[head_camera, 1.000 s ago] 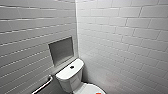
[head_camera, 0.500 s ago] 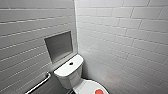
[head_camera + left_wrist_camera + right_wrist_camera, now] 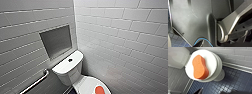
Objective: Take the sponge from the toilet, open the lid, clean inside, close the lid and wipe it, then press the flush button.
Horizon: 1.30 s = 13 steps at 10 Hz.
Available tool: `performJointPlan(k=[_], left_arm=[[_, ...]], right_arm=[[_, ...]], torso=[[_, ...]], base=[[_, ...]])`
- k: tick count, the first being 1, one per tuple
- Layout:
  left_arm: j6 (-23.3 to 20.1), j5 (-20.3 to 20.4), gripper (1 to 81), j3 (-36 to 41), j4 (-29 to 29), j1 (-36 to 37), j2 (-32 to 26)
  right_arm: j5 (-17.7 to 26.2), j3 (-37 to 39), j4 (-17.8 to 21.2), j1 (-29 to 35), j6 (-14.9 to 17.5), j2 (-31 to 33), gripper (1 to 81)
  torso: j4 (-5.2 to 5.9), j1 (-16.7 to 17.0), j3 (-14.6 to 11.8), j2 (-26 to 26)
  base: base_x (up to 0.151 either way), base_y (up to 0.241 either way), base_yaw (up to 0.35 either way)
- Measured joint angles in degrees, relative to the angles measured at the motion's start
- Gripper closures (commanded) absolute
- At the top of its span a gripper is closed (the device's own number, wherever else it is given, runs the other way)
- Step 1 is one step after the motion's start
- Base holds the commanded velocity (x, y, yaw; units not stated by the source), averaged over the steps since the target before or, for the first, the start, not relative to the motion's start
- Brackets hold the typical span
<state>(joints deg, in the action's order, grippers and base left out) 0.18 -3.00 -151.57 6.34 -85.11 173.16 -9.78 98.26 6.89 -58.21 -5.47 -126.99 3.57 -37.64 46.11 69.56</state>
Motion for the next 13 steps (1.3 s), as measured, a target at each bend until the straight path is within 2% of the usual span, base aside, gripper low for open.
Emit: performJointPlan(k=[3, 6, 10, 12, 13], left_arm=[[0.02, 0.02, 1.0, 0.0, 0.0, 0.0, -0.02], [0.04, 0.0, 1.0, -0.43, -0.04, -0.05, 0.02], [0.04, 0.0, 1.0, -1.13, -0.39, -0.46, 0.02], [0.04, 0.24, 1.0, -1.16, -0.54, -0.28, 0.17], [0.06, 0.02, 1.0, -1.19, -0.56, -0.5, 0.22]], right_arm=[[4.38, -0.96, 0.0, 4.33, -0.22, 0.22, 1.0], [7.33, 3.78, -0.02, 6.8, -0.33, -2.76, 1.0], [11.07, 9.83, -0.04, 10.28, -0.37, -7.44, 1.0], [11.31, 10.25, -0.06, 10.73, -0.37, -6.63, 1.0], [11.29, 10.29, -0.09, 10.78, -0.37, -6.47, 1.0]], torso=[[0.02, -0.05, 0.04, 0.0], [0.02, -0.18, 0.09, 0.17], [0.02, -4.24, 0.15, 6.76], [0.02, -5.12, 1.77, 8.53], [0.02, -5.4, 3.6, 9.09]], base=[[0.0, 0.0, 0.0], [0.0, 0.0, 0.0], [0.0, 0.0, 0.0], [0.0, 0.0, 0.0], [0.0, 0.0, 0.0]])
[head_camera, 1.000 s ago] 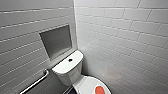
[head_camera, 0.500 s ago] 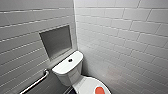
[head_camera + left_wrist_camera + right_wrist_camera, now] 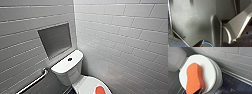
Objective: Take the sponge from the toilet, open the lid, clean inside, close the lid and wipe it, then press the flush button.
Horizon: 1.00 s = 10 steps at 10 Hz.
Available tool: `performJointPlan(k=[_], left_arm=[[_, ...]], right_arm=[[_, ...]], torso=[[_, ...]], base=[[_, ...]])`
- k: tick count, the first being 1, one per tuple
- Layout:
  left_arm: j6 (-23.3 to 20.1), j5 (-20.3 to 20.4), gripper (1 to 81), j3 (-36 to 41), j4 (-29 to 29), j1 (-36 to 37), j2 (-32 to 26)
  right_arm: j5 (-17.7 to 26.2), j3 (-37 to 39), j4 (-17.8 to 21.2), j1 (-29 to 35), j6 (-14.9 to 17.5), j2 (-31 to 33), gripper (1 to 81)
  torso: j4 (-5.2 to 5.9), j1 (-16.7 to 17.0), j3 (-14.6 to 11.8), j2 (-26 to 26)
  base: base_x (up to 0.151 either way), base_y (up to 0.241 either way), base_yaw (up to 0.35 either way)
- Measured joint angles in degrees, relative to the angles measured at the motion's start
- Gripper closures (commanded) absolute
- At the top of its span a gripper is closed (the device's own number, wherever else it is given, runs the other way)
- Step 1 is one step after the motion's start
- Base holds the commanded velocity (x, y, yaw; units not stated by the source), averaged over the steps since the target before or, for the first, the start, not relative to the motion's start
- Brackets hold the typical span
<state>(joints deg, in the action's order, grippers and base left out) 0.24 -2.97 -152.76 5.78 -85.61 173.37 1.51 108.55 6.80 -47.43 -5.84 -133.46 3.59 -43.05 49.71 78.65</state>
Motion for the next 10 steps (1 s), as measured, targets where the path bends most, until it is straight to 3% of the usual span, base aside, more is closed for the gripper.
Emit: performJointPlan(k=[3, 7, 10], left_arm=[[-0.02, 0.22, 1.0, 0.04, -0.02, 0.5, 0.13], [0.0, 0.44, 1.0, 0.04, -0.02, 1.0, 0.16], [0.0, 0.66, 1.0, 0.02, -0.29, 1.05, 0.13]], right_arm=[[0.11, -0.5, 0.0, 1.93, 0.02, -0.57, 1.0], [2.54, -1.02, 0.0, 7.01, 0.0, -1.1, 1.0], [4.38, 0.69, 0.0, 9.02, 0.0, -5.95, 1.0]], torso=[[0.0, -0.13, 5.68, 0.13], [0.0, -0.17, 6.62, 0.13], [0.0, -0.17, 7.3, 0.13]], base=[[0.0, 0.0, 0.0], [0.0, 0.0, 0.0], [0.0, 0.0, 0.0]])
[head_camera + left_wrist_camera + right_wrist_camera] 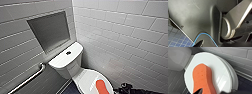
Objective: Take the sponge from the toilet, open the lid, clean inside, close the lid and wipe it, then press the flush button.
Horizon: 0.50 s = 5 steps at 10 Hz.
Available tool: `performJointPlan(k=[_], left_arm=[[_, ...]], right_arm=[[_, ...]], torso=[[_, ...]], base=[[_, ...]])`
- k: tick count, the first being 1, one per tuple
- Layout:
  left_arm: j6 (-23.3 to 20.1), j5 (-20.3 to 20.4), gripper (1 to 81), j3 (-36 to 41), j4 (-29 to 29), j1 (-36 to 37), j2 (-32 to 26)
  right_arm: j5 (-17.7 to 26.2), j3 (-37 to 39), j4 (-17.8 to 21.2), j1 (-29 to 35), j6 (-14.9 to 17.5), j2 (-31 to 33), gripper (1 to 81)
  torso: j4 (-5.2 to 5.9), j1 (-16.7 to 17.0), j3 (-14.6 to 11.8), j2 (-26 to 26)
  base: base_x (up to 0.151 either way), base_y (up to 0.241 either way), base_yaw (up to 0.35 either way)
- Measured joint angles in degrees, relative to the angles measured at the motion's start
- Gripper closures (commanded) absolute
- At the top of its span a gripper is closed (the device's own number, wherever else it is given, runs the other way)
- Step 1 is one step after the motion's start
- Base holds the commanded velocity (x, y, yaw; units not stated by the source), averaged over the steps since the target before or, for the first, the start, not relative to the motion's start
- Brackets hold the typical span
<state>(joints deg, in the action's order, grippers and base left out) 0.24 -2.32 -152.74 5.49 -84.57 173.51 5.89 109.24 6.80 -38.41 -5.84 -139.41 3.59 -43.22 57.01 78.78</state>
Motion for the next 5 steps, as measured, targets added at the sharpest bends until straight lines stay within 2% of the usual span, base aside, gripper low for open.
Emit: performJointPlan(k=[2, 5], left_arm=[[0.0, 0.0, 1.0, -0.02, -0.11, -0.02, 0.0], [0.0, 0.23, 1.0, -0.1, -0.15, 0.41, 0.17]], right_arm=[[0.85, 3.24, 0.0, 0.66, 0.0, -2.57, 1.0], [1.44, 3.68, 0.0, 2.43, 0.0, -3.1, 1.0]], torso=[[0.0, -0.02, 2.84, 0.0], [0.0, -0.07, 6.89, -0.05]], base=[[0.0, 0.0, 0.0], [0.0, 0.0, 0.0]])
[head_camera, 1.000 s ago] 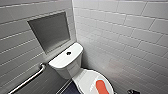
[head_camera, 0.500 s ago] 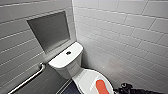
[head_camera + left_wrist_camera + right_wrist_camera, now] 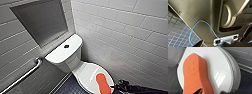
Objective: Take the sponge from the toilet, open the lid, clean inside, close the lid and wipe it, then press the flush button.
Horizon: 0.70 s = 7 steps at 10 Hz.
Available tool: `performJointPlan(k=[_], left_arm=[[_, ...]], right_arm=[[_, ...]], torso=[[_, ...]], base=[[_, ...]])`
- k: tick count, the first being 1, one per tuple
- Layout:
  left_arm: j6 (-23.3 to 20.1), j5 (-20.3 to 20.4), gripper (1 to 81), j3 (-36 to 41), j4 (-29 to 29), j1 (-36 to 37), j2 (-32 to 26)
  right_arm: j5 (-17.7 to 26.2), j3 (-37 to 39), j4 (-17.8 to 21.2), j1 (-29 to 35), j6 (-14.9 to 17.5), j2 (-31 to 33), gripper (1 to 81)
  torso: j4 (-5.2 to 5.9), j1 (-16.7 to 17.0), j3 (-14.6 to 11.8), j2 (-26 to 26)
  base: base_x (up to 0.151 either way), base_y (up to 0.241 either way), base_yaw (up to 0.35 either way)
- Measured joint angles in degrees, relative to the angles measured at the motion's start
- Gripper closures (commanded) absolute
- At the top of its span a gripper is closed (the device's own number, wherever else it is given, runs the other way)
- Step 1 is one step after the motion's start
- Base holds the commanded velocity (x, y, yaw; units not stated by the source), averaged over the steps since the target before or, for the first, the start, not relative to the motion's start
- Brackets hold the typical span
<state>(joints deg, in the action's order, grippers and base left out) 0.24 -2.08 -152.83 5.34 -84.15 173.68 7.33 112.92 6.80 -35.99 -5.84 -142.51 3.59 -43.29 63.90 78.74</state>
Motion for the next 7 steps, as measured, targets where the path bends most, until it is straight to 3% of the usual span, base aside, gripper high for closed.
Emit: performJointPlan(k=[7], left_arm=[[-0.02, 0.2, 1.0, -0.26, -0.02, 0.33, 0.17]], right_arm=[[0.79, 0.09, 0.0, 2.58, 0.0, -0.82, 1.0]], torso=[[0.0, -0.02, 0.54, -0.02]], base=[[0.0, 0.0, 0.0]])
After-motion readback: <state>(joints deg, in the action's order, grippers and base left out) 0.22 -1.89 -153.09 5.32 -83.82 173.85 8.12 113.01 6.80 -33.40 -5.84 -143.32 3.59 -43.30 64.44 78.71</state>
